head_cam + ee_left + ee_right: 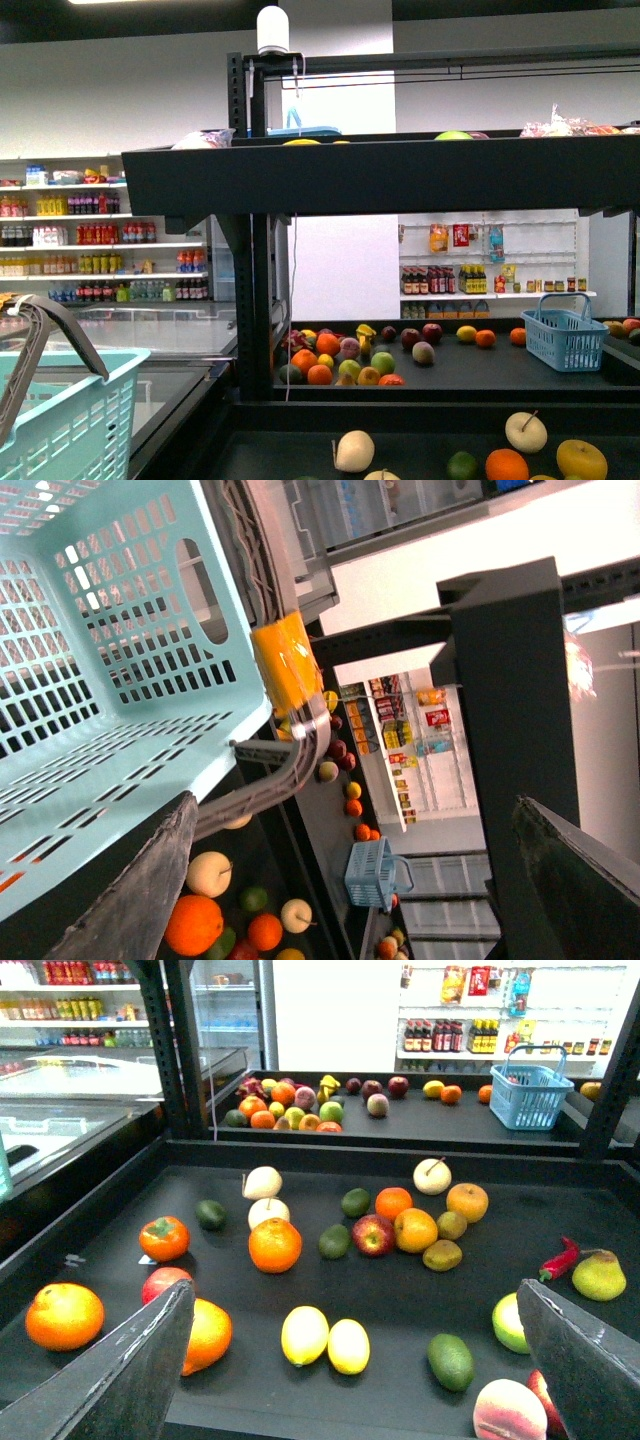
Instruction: Pick lemon from shelf
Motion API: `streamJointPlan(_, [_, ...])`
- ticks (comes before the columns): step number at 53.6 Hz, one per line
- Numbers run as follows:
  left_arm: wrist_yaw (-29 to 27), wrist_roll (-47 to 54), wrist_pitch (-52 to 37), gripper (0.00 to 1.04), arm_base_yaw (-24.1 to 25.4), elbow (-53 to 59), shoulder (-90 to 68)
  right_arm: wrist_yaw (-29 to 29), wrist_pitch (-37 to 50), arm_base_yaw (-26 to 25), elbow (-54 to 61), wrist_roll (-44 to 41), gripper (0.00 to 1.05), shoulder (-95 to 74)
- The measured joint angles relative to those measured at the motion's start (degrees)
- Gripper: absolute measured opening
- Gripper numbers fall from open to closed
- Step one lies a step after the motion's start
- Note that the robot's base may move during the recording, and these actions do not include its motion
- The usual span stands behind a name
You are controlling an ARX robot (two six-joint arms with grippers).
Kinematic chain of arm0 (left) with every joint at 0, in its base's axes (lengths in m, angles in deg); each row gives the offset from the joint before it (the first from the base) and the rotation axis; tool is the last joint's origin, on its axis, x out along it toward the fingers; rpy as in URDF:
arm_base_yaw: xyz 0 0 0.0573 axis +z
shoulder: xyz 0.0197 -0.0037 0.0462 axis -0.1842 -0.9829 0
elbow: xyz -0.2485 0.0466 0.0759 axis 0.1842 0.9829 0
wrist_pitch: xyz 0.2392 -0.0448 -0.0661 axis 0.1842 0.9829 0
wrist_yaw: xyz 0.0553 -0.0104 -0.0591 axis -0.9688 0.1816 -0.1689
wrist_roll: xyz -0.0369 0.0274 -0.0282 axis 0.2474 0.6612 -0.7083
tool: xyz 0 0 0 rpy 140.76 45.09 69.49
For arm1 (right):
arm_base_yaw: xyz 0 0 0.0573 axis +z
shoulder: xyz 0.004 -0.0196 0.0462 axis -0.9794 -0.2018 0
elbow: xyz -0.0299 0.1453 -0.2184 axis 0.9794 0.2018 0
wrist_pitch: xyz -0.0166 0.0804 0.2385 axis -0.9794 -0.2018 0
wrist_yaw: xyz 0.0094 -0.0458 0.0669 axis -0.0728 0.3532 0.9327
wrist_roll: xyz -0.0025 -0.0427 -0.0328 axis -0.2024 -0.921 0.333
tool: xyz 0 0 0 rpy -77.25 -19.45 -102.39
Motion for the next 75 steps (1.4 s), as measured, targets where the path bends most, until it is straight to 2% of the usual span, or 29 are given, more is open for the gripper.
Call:
streamJointPlan(8, [-2.0,-4.1,4.3,0.97,-0.6,-9.5,-11.1,0.0,0.0,0.0,0.0,0.0,0.97,0.0])
streamJointPlan(27, [-2.8,-4.6,5.9,0.97,-0.2,-26.8,-27.0,0.0,0.0,0.0,0.0,0.0,0.97,0.0])
streamJointPlan(49, [-5.1,-2.8,8.5,0.97,-0.5,-38.4,-37.5,0.0,0.0,0.0,0.0,0.0,0.97,0.0])
streamJointPlan(59, [-5.5,-2.2,8.7,0.67,-0.8,-38.9,-39.2,0.0,0.0,0.0,0.0,0.0,0.97,0.0])
streamJointPlan(65, [-5.9,-1.3,7.7,0.4,-0.7,-38.9,-39.1,0.0,0.0,0.0,0.0,0.0,0.97,0.0])
streamJointPlan(70, [-6.4,-0.9,7.4,0.23,-0.7,-38.2,-38.4,0.0,0.0,0.0,0.0,0.0,0.97,0.0])
streamJointPlan(75, [-5.6,-0.3,7.5,0.17,-0.8,-36.5,-36.7,0.0,0.0,0.0,0.0,0.0,0.97,0.0])
